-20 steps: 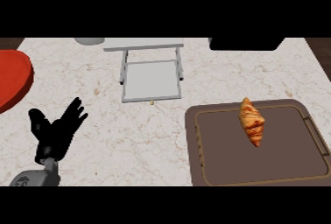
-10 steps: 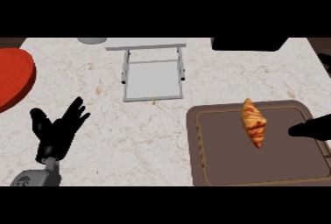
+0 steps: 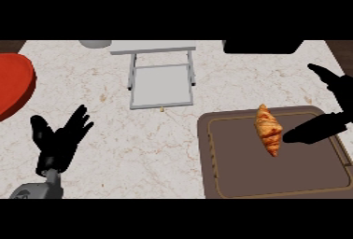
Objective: Pick the croissant from the tray and place it in the tiered shelf
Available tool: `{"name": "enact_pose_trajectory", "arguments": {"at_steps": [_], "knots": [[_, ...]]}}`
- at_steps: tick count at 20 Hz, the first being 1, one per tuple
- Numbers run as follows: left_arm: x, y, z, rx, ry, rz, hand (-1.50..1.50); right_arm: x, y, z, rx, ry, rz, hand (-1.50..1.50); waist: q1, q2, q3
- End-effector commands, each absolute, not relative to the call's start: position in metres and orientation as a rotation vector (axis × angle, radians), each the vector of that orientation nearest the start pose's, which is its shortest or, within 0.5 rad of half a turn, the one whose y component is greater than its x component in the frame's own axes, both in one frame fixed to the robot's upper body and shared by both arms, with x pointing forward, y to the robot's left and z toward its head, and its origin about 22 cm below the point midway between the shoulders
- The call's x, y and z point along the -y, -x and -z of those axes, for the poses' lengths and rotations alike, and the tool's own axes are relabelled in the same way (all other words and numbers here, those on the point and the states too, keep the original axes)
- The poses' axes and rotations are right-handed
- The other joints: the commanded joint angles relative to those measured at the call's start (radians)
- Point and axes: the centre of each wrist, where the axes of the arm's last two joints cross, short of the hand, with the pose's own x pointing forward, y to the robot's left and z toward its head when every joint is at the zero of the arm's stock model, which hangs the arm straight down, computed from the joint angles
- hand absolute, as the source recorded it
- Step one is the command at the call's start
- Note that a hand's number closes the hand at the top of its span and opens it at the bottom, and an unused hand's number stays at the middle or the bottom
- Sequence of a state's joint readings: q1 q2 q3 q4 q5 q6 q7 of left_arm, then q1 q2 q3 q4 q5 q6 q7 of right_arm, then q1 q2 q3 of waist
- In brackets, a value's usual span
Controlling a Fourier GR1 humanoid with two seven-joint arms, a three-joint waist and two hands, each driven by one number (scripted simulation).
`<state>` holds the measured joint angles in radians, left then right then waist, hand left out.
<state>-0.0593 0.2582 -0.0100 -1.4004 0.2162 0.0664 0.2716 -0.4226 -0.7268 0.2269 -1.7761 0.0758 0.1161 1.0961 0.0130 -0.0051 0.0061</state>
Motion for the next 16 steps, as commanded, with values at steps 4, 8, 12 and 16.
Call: {"name": "enact_pose_trajectory", "arguments": {"at_steps": [4,8,12,16], "knots": [[-0.293,-0.252,0.020,1.119,-0.096,-0.047,0.00,0.241,-0.296,-0.177,0.807,0.836,-0.600,-1.50,-0.007,0.006,-0.007],[-0.287,-0.242,0.030,1.120,-0.097,-0.036,0.00,0.232,-0.295,-0.164,0.809,0.844,-0.595,-1.50,-0.005,0.006,-0.007],[-0.286,-0.250,0.023,1.110,-0.084,-0.026,0.00,0.229,-0.294,-0.148,0.795,0.844,-0.596,-1.50,-0.008,0.006,-0.007],[-0.297,-0.253,0.023,1.119,-0.088,-0.032,0.00,0.220,-0.298,-0.130,0.772,0.874,-0.597,-1.50,-0.007,0.007,-0.007]]}}
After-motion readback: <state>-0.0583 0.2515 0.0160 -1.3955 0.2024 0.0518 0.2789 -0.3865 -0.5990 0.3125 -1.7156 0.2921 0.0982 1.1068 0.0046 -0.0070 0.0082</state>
